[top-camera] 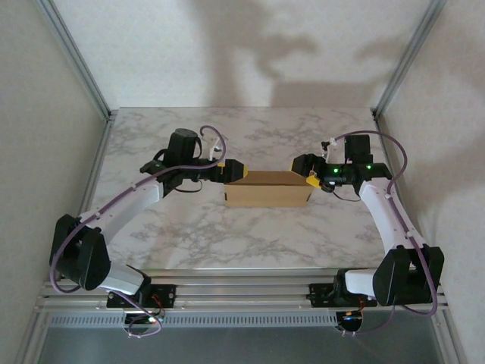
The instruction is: Fold the paper box
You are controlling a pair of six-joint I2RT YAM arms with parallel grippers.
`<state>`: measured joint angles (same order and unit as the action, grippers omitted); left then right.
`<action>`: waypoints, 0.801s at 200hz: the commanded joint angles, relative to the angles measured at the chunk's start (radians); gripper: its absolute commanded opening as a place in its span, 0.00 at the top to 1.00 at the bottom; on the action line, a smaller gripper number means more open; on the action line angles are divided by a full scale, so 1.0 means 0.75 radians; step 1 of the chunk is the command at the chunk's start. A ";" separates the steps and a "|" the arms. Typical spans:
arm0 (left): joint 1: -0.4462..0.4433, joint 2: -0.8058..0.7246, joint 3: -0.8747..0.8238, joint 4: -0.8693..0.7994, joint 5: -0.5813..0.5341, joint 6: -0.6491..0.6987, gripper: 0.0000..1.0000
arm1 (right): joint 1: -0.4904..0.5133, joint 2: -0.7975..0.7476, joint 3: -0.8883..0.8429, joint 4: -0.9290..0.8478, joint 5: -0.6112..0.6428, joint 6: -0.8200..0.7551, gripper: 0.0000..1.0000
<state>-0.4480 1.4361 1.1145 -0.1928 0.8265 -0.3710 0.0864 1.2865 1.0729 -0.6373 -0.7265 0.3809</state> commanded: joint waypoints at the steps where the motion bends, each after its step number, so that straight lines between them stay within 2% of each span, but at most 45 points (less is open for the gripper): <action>1: 0.004 -0.072 0.014 0.005 0.114 -0.027 0.01 | -0.009 0.014 -0.005 -0.091 0.050 0.014 0.01; 60: 0.004 0.025 0.000 -0.102 0.110 0.006 0.01 | -0.009 0.011 -0.015 -0.089 0.046 0.016 0.01; 117: 0.006 0.127 0.014 -0.207 -0.038 0.055 0.01 | -0.007 0.010 -0.013 -0.110 0.066 0.004 0.01; 160: 0.004 0.157 0.017 -0.341 -0.181 0.122 0.01 | -0.008 0.025 -0.025 -0.134 0.152 -0.011 0.01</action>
<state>-0.4522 1.5055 1.1484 -0.2794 0.8356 -0.3218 0.0868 1.2854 1.0737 -0.6426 -0.7242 0.3801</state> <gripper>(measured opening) 0.993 0.990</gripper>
